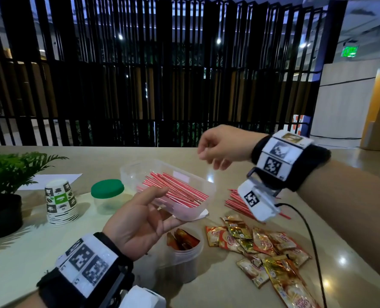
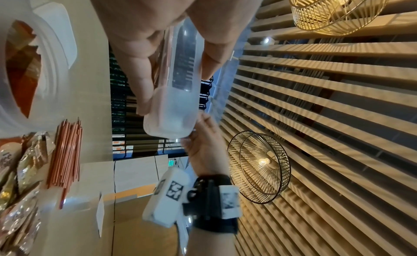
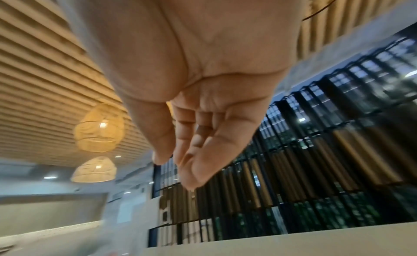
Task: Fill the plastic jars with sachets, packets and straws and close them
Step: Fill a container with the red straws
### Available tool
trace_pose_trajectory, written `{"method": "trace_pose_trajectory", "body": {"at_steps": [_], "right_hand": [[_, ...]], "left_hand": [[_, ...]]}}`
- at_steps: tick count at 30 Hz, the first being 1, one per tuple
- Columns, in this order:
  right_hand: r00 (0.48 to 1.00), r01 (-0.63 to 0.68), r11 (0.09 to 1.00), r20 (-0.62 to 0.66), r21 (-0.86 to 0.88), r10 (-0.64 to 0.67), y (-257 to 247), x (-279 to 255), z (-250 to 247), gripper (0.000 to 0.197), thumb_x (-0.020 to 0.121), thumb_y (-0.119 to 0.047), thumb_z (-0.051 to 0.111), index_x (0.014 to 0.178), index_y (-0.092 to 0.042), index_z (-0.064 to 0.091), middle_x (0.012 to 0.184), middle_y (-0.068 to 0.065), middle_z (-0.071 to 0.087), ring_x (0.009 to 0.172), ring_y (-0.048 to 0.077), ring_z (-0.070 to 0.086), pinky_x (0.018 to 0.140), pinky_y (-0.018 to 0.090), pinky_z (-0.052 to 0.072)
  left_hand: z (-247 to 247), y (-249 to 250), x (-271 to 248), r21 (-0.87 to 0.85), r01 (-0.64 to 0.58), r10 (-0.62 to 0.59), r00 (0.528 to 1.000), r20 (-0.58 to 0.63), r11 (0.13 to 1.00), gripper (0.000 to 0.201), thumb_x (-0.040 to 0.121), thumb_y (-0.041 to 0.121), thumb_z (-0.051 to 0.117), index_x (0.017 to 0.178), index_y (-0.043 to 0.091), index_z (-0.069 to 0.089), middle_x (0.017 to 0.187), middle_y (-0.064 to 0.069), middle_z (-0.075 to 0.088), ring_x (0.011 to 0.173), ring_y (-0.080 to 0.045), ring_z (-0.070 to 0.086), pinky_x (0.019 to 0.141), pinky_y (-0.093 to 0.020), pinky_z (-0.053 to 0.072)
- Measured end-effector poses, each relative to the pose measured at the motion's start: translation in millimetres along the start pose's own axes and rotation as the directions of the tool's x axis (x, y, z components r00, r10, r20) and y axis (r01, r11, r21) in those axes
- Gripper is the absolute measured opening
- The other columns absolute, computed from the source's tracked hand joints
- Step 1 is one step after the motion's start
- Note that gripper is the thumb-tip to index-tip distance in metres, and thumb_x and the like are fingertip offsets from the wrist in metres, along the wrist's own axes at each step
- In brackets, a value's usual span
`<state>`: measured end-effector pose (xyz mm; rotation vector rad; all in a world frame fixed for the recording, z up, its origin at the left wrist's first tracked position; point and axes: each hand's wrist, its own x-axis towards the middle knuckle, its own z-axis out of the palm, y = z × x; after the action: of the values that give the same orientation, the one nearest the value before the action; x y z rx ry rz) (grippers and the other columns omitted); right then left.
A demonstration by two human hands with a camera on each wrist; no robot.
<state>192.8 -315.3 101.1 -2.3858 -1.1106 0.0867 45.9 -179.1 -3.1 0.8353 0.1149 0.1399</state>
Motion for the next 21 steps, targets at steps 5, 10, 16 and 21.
{"method": "trace_pose_trajectory", "body": {"at_steps": [5, 10, 16, 21], "right_hand": [[0.964, -0.265, 0.932, -0.045, -0.249, 0.262, 81.2, 19.9, 2.4, 0.010, 0.094, -0.016, 0.055, 0.102, -0.012, 0.061, 0.096, 0.009, 0.067, 0.074, 0.016, 0.061, 0.065, 0.027, 0.055], [0.874, -0.330, 0.783, 0.141, -0.528, 0.464, 138.8, 36.7, 45.0, 0.038, 0.089, -0.027, 0.066, 0.120, -0.005, 0.061, 0.107, 0.004, 0.062, 0.087, 0.017, 0.053, 0.069, 0.025, 0.045], [0.801, -0.321, 0.713, 0.223, -0.623, 0.555, 183.0, 59.1, 66.8, 0.056, 0.080, -0.039, 0.074, 0.123, -0.007, 0.058, 0.109, 0.004, 0.058, 0.094, 0.019, 0.053, 0.080, 0.027, 0.044], [0.785, -0.366, 0.607, 0.117, -0.705, 0.609, 286.6, 106.4, 79.5, 0.109, 0.020, -0.080, 0.069, 0.115, -0.028, 0.059, 0.113, -0.004, 0.065, 0.096, 0.022, 0.063, 0.084, 0.040, 0.053]], "left_hand": [[-4.1, 4.7, 1.7, -0.019, 0.011, -0.011, 1.000, 0.022, 1.000, 0.050, 0.083, 0.010, 0.054, 0.132, 0.005, 0.047, 0.114, -0.026, 0.067, 0.099, -0.041, 0.068, 0.073, -0.056, 0.057], [-6.0, 3.2, 7.9, 0.000, 0.017, -0.017, 0.999, 0.030, 1.000, 0.048, 0.086, 0.012, 0.052, 0.133, 0.006, 0.048, 0.116, -0.026, 0.067, 0.105, -0.040, 0.067, 0.075, -0.055, 0.057], [-8.7, 3.7, 7.7, 0.016, 0.023, -0.024, 0.999, 0.049, 1.000, 0.047, 0.086, 0.014, 0.053, 0.132, 0.013, 0.050, 0.117, -0.024, 0.067, 0.103, -0.040, 0.068, 0.075, -0.053, 0.057], [-10.1, 2.5, 10.4, 0.021, 0.031, -0.033, 0.996, 0.084, 0.999, 0.045, 0.086, 0.015, 0.052, 0.130, 0.016, 0.051, 0.117, -0.024, 0.067, 0.103, -0.040, 0.068, 0.077, -0.056, 0.055]]}}
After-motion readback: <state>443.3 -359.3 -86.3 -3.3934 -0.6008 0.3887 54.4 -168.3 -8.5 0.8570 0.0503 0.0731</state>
